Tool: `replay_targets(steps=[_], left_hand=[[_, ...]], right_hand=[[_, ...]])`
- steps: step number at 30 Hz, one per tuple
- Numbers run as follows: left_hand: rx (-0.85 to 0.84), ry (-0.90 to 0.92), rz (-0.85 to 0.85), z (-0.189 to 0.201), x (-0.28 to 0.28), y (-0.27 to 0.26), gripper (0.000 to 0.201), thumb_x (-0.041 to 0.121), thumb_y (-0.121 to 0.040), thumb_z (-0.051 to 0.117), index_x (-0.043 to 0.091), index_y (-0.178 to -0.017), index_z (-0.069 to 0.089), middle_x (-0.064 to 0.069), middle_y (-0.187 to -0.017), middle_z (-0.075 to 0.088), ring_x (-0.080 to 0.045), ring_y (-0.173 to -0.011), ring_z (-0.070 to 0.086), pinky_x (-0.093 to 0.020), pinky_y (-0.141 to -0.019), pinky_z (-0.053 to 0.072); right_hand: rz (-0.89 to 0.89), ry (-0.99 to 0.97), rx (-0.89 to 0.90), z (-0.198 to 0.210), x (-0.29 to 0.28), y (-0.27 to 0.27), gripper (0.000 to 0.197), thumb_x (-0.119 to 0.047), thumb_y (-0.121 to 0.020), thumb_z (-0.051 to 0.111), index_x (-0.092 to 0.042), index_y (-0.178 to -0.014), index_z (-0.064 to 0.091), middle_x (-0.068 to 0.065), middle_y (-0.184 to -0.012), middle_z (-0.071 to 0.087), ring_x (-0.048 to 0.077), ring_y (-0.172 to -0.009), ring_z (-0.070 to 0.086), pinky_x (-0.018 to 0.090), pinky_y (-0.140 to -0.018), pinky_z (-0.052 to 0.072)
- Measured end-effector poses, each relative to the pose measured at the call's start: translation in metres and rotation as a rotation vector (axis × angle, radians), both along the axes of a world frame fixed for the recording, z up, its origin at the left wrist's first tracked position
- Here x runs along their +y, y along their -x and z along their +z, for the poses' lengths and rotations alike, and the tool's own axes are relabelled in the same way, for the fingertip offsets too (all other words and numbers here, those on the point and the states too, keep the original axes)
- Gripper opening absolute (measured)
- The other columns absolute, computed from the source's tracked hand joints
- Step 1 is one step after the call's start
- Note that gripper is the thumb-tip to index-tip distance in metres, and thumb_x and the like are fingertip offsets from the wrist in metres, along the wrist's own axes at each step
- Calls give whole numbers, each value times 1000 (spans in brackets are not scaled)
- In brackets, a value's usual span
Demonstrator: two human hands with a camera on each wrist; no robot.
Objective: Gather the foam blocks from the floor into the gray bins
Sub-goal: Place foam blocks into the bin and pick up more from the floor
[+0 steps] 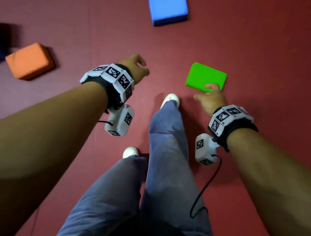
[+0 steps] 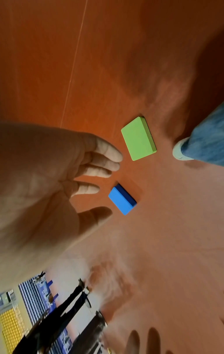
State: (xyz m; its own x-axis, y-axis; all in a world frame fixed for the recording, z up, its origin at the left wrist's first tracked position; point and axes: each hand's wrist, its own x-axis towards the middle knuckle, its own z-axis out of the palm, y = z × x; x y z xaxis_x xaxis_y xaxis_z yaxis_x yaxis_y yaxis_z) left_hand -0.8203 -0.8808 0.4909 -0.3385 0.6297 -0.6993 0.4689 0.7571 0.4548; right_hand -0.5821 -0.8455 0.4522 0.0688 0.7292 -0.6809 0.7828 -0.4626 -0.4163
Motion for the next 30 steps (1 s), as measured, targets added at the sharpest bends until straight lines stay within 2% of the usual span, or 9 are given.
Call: replay_targets(steps=[5,10,13,16,19,21,23,28,30], left_hand=[[32,30,-20,-53,116,10,36,26,-88,59,18,-122,52,-6,-125,57,-28,-110,56,-34,-94,45],[65,36,-66,-105,218,30,40,26,-89,57,21,-127,47,-8,-127,54,-29,-109,56,-34,-92,45],[150,36,-170,-149,269,45,47,28,-87,59,22,-130,44,-12,-132,49,-32,-114,52,-38,-95,44],[258,59,-307,-201,316,65,54,31,-87,59,23,-136,39,-14,-137,42,-36,-121,46,-41,-98,39],[310,55,-400,-263,354,83,60,31,-86,60,22,-140,34,-14,-140,38,-37,-125,40,-41,-99,36],[338,59,-430,-313,378,95,66,31,-86,62,20,-143,31,-14,-142,36,-37,-128,37,-41,-101,34],[376,65,-448,-364,396,110,73,32,-84,65,19,-145,27,-14,-143,33,-36,-129,34,-41,-104,31],[496,62,-517,-475,456,143,87,29,-77,70,16,-147,21,-13,-146,28,-34,-131,31,-40,-106,28],[523,39,-523,-508,484,151,91,30,-74,74,14,-147,22,-15,-146,28,-34,-132,30,-40,-108,26]], right_hand=[[-64,50,-17,-53,91,6,64,-16,-80,70,-15,-136,40,17,-133,49,32,-121,49,34,-99,39],[-21,57,-49,-110,169,8,70,-10,-74,72,-12,-137,40,22,-131,46,37,-118,49,41,-101,39],[-7,49,-93,-148,205,5,71,-8,-74,71,-15,-137,41,21,-132,45,37,-118,49,38,-99,39],[18,47,-125,-199,234,6,76,-8,-73,72,-19,-140,38,17,-139,42,34,-123,44,31,-99,33],[73,65,-172,-258,255,11,86,-10,-71,76,-23,-143,32,15,-143,40,36,-126,43,36,-102,33],[129,85,-221,-303,266,12,93,-12,-68,79,-27,-145,29,14,-144,39,37,-127,41,42,-103,38],[205,123,-278,-349,274,13,99,-11,-68,78,-31,-147,23,9,-150,32,36,-133,35,46,-105,37],[546,282,-473,-445,292,6,108,-18,-75,74,-39,-149,-1,0,-159,2,28,-144,14,46,-110,26],[672,340,-512,-478,298,3,107,-21,-77,70,-39,-149,-6,-2,-159,2,25,-145,12,46,-112,24]])
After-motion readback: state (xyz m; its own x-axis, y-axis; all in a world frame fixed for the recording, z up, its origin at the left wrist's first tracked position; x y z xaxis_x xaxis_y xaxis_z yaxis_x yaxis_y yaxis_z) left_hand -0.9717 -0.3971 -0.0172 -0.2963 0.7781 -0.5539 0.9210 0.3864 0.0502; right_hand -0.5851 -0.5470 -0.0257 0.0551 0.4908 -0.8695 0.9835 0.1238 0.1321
